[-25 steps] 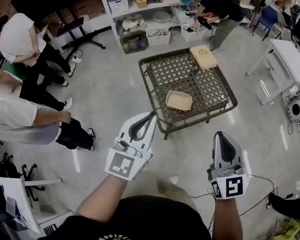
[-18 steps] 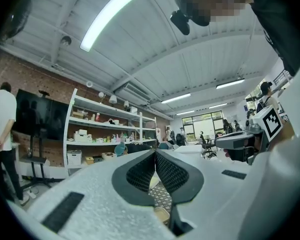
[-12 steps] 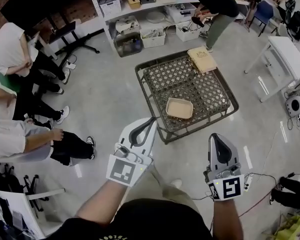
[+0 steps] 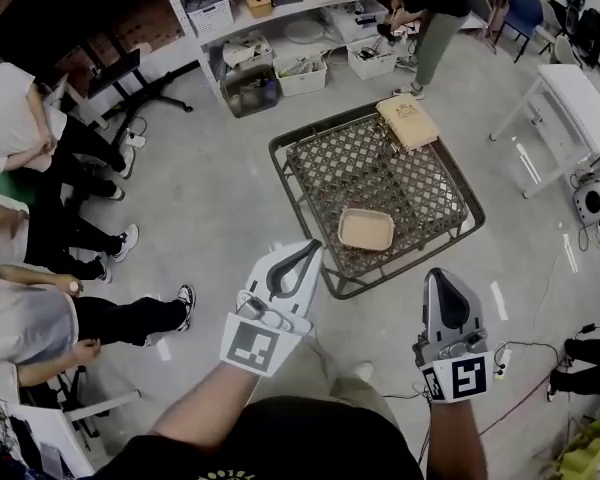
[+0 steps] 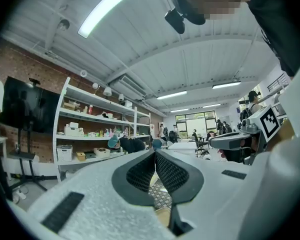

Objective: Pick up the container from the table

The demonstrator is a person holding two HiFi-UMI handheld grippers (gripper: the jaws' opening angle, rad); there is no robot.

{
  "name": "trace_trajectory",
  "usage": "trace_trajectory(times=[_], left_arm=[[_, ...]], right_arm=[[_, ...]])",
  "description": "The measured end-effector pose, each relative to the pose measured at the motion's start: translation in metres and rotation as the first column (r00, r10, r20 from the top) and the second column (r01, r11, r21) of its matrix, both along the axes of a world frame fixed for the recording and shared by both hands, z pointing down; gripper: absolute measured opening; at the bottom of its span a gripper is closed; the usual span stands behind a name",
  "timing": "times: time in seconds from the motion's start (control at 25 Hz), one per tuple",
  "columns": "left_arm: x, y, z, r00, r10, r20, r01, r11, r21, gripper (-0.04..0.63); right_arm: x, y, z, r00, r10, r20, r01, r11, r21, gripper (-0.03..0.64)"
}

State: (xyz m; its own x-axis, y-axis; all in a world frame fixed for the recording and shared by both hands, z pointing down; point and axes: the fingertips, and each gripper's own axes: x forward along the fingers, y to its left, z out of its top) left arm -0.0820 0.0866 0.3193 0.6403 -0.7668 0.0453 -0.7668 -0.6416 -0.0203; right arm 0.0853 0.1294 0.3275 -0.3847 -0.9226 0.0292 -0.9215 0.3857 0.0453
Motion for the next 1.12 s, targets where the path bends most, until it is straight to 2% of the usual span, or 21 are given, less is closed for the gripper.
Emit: trace_trajectory(times=[0.48, 0.84, 1.12], left_arm=[[-0.025, -0.065, 0.003, 1.000, 0.009, -0.012, -0.009, 1.000, -0.027, 0.009], [-0.030, -0.087, 0.010, 0.998, 0.064, -0.026, -0.065, 0.997, -0.040, 0.009], [-0.033, -0.104, 0.012, 0.997, 0.061, -0.040, -0.063, 0.997, -0.052, 0.009]], right_arm=[[-0.007, -0.052, -0.008, 0.998, 0.065, -0.014, -0.065, 0.998, 0.002, 0.011], [-0.020, -0.069, -0.009, 0.993, 0.115, -0.030, -0.115, 0.993, -0.003, 0.011], [-0.017, -0.081, -0.009, 0.992, 0.127, -0.025, -0.127, 0.991, -0.030, 0.011]])
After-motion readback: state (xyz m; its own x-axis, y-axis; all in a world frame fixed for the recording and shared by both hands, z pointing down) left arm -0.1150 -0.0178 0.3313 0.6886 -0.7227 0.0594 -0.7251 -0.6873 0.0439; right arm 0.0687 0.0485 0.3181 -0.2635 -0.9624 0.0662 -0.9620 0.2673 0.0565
